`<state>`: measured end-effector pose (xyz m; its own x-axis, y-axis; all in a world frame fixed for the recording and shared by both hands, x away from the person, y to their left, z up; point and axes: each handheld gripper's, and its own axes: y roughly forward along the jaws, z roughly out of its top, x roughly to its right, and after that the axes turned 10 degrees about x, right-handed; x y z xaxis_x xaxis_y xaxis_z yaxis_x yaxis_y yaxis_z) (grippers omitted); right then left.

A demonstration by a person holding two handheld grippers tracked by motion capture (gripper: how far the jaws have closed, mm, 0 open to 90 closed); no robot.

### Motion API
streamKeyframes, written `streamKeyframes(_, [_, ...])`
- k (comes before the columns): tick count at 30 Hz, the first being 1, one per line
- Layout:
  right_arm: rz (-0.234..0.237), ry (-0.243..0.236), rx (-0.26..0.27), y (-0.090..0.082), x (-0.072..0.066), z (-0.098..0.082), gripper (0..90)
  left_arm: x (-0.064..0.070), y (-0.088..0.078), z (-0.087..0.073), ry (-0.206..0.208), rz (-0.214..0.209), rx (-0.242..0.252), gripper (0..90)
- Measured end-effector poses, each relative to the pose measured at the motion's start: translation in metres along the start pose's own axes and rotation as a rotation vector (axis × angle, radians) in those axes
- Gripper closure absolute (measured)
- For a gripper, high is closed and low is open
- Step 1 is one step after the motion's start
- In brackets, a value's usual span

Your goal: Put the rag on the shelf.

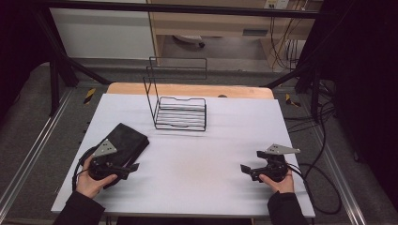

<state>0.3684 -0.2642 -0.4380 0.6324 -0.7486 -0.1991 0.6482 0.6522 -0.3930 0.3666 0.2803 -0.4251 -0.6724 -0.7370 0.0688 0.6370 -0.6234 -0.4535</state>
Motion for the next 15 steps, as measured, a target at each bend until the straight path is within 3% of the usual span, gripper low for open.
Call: streamKeyframes(15, [-0.016,-0.006,-0.020,0.0019,-0.0008,-0.0006,1.7,-0.0043,-0.0090,0.0031,0.024,0.040,-0.049,9.9])
